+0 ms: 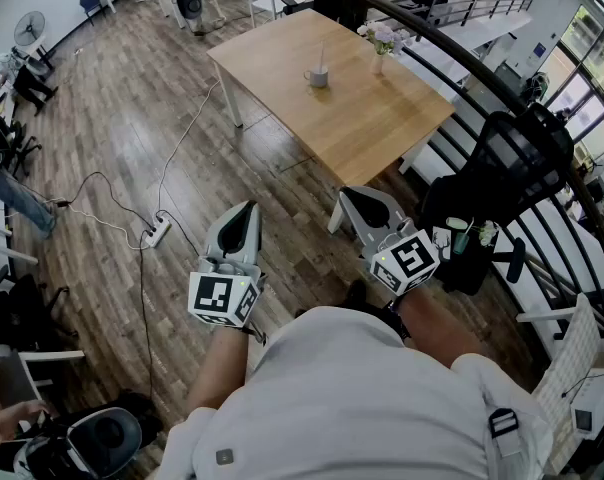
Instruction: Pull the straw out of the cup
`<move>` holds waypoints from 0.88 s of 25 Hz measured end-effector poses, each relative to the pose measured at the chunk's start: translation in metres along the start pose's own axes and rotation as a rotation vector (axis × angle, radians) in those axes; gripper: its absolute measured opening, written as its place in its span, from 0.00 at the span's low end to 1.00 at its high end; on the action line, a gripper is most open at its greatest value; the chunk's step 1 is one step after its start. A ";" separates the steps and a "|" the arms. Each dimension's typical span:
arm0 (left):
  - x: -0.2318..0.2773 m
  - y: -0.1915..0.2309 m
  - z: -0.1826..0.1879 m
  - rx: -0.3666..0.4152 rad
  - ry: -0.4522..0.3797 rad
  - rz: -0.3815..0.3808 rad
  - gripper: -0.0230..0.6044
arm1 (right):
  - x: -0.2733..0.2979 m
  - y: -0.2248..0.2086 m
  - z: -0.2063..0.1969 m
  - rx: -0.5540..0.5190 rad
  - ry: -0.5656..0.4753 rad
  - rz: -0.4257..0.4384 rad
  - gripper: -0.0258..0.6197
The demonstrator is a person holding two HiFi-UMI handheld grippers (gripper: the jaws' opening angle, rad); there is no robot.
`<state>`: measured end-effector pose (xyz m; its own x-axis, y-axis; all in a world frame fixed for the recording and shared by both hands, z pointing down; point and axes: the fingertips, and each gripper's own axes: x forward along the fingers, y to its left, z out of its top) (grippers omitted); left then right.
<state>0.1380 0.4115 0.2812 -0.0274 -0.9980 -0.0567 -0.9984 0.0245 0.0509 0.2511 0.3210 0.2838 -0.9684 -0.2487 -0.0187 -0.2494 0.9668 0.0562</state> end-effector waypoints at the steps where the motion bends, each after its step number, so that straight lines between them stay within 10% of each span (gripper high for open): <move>1: -0.001 0.004 0.000 -0.001 0.001 0.000 0.04 | 0.004 0.002 0.001 -0.001 -0.001 0.002 0.05; 22: 0.075 0.089 -0.030 0.031 0.072 0.029 0.04 | 0.121 -0.067 -0.042 0.074 0.044 0.089 0.05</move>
<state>0.0484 0.3372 0.3115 -0.0535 -0.9984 0.0158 -0.9983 0.0539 0.0202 0.1502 0.2234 0.3197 -0.9863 -0.1628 0.0266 -0.1633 0.9864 -0.0180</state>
